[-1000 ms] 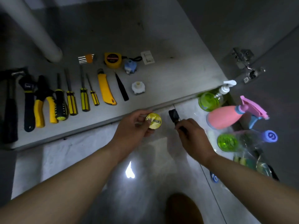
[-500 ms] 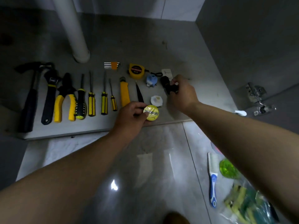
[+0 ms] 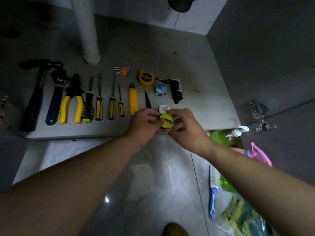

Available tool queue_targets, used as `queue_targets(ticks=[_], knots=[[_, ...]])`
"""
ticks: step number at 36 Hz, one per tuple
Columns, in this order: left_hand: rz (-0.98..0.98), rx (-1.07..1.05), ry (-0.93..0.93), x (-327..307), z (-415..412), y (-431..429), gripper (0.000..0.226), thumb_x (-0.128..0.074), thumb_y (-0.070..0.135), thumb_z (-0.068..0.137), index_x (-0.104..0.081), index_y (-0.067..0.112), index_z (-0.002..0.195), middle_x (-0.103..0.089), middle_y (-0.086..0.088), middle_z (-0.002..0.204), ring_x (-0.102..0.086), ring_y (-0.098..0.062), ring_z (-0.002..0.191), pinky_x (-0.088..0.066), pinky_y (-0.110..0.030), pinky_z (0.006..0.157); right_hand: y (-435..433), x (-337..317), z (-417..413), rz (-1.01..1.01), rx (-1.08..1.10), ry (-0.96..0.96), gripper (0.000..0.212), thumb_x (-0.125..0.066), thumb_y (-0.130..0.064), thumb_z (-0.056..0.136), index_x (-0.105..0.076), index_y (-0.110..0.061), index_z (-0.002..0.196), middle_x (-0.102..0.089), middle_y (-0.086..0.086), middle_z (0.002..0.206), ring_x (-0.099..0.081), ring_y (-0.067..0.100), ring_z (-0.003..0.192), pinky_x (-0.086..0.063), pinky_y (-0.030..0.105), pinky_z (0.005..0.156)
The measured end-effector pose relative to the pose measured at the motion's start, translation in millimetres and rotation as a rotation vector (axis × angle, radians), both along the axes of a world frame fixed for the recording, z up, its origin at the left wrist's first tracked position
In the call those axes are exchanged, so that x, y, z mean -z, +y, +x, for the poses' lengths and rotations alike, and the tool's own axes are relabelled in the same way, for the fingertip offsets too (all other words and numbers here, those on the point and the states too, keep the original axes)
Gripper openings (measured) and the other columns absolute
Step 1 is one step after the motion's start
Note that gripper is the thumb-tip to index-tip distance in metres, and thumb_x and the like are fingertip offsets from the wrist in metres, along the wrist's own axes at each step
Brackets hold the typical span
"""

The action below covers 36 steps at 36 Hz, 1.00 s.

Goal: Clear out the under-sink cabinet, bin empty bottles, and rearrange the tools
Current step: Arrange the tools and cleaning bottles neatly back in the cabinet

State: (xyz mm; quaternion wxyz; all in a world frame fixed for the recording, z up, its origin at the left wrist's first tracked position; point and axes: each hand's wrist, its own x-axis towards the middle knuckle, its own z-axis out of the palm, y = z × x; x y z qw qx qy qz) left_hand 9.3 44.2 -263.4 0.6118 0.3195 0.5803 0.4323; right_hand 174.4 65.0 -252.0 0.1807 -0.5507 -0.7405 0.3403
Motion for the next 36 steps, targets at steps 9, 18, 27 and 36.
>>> queue_targets(ticks=[9,18,27,36], knots=[[0.034,0.046,0.033,5,1,-3,0.027,-0.069,-0.001,0.093,-0.065,-0.005,0.119,-0.074,-0.022,0.105,-0.074,-0.020,0.078,-0.062,-0.024,0.064,-6,8,1,0.096,0.126,-0.050,0.034,-0.082,-0.028,0.075,-0.067,-0.029,0.106,-0.058,-0.005,0.100,-0.060,-0.002,0.086,-0.039,0.001,0.071],[0.272,0.361,0.621,20,-9,-15,0.028,-0.056,0.001,0.095,-0.069,0.007,0.119,-0.070,-0.006,0.118,-0.065,-0.017,0.108,-0.051,-0.028,0.095,15,26,18,0.015,0.404,-0.145,0.037,-0.080,-0.037,0.079,-0.068,-0.020,0.109,-0.066,0.007,0.106,-0.065,0.023,0.095,-0.054,0.038,0.087],[0.400,0.401,0.910,24,5,-32,0.045,-0.055,0.003,0.087,-0.067,0.013,0.128,-0.063,-0.005,0.127,-0.053,-0.024,0.122,-0.045,-0.036,0.102,31,33,9,0.021,0.375,-0.243,0.038,-0.078,-0.028,0.078,-0.069,-0.015,0.112,-0.064,0.013,0.111,-0.063,0.027,0.092,-0.042,0.024,0.072],[0.349,0.486,1.158,14,23,-40,0.054,-0.058,0.018,0.085,-0.058,0.017,0.138,-0.057,-0.006,0.129,-0.050,-0.029,0.120,-0.043,-0.040,0.099,-9,24,80,0.040,0.253,-0.210,0.005,-0.065,-0.012,0.087,-0.065,-0.013,0.092,-0.061,-0.006,0.081,-0.054,0.001,0.066,-0.043,0.015,0.068]])
